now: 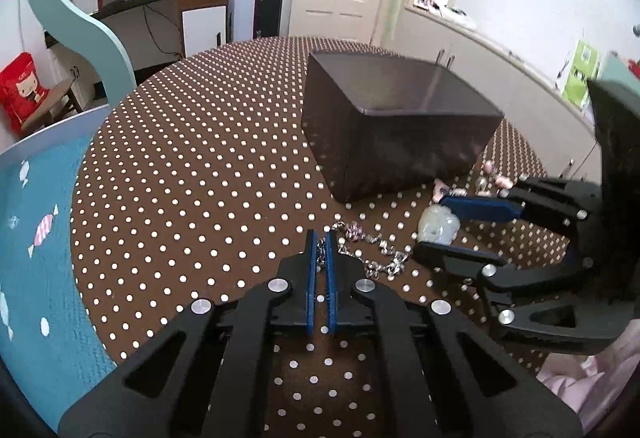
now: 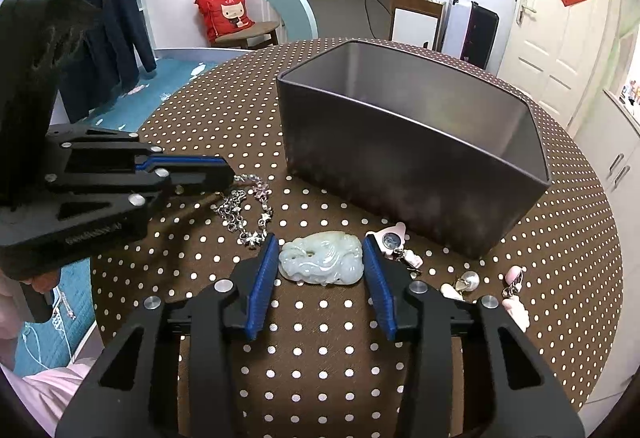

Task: Organize jewelry
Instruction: 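Grasp the jade pendant with the right gripper while the left gripper grasps the silver chain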

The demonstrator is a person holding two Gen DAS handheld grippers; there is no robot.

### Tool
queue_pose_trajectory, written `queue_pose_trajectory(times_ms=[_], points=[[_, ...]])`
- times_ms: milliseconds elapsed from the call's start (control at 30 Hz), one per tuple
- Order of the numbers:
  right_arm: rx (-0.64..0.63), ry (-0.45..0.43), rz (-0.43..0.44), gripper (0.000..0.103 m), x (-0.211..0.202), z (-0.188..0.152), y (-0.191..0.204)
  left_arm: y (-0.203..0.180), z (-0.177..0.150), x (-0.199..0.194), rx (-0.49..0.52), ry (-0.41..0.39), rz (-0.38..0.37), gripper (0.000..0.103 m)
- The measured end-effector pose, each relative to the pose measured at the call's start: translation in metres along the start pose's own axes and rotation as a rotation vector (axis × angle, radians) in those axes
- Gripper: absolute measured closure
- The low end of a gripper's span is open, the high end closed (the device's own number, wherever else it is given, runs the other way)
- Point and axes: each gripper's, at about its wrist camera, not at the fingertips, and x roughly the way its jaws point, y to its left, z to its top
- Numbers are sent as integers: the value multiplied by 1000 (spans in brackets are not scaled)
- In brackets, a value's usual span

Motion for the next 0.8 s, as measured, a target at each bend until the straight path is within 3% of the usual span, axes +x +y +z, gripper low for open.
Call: queue_pose_trajectory(times_ms=[233,467,567,667,767,800], points=[[35,-71,17,63,-20,8,-13,8,19,-28,-54,-85,-39,100],[65,-145,36,63,-47,20,-19,3,43,-63,-34,-189,-73,103],[53,-175,22,63,-56,26,-22,0,50,-67,-6,-198,-79,103],[51,-194,13,63,-62,29,-25,3,40,-53,9,-122,-69,102],[60,-190,14,62,-62,26,-28,9,23,-32,7,-12,-23,65],[67,-186,13,62,-61,24,-30,10,18,-28,-1,9,-19,65]])
